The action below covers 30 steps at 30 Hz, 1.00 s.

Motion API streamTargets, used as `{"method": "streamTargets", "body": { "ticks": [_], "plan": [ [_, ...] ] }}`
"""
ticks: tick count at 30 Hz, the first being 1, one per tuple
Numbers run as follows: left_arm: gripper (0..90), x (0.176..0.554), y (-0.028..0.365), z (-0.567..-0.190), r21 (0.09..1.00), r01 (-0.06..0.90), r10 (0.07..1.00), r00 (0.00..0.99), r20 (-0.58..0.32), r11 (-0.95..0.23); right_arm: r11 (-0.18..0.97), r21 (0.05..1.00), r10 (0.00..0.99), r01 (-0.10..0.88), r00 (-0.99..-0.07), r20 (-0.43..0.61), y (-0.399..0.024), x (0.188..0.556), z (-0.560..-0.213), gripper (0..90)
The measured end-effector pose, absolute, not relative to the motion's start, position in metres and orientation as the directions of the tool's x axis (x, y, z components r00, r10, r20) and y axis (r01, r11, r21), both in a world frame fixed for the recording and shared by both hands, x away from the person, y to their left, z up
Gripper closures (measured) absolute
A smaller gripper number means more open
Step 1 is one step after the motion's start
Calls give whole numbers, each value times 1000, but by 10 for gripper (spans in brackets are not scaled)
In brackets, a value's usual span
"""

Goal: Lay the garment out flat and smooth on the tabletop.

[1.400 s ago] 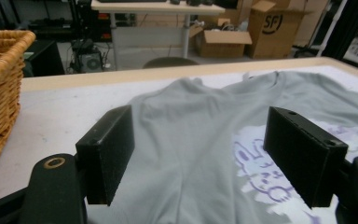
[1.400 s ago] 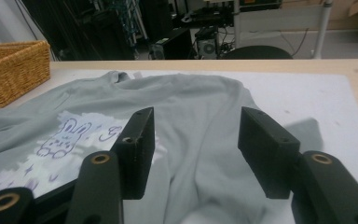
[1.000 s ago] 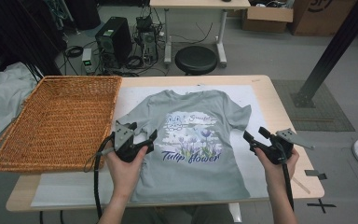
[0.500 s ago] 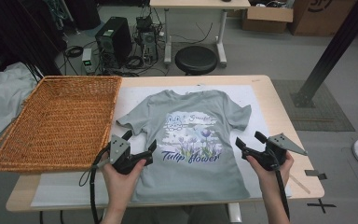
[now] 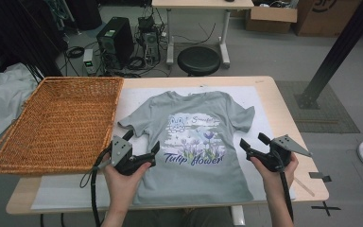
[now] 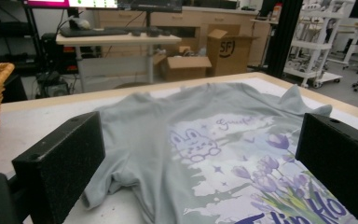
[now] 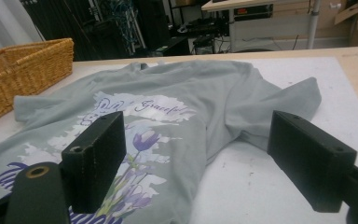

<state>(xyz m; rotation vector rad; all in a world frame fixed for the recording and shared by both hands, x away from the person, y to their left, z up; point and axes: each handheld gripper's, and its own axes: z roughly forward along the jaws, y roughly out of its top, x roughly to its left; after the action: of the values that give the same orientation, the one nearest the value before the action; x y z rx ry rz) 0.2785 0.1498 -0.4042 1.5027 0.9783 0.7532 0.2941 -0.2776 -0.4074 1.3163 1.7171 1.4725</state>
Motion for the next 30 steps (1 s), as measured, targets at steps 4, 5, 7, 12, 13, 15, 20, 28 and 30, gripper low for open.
{"method": "streamTargets", "body": {
  "ticks": [4,5,7,12,13,15,20,28,30],
  "plan": [
    [25,278,141,-402,986,162,874,483,-47,-37,-67,940,894,336,-398,206,-274,291,-404,204],
    [25,278,139,-402,986,158,869,494,-39,-46,-65,940,893,336,-401,205,-273,291,-403,204],
    [27,278,134,-402,986,157,862,507,-26,-62,-63,941,889,334,-409,204,-271,290,-402,205],
    [27,279,129,-400,988,139,852,523,-21,-61,-45,943,884,331,-426,191,-269,290,-397,205],
    [27,280,129,-400,989,139,852,522,-23,-59,-37,943,884,332,-429,185,-268,291,-396,205],
    [27,283,128,-400,989,139,852,523,-25,-56,-21,945,885,325,-435,169,-268,290,-393,204],
    [26,286,129,-406,988,149,853,520,-37,-48,-17,948,882,319,-441,164,-270,290,-395,200],
    [25,286,134,-401,988,148,868,495,-30,-51,1,941,884,339,-439,157,-276,293,-401,186],
    [25,286,135,-400,988,150,873,487,-32,-47,8,941,888,339,-436,149,-277,293,-402,179]
  ]
}}
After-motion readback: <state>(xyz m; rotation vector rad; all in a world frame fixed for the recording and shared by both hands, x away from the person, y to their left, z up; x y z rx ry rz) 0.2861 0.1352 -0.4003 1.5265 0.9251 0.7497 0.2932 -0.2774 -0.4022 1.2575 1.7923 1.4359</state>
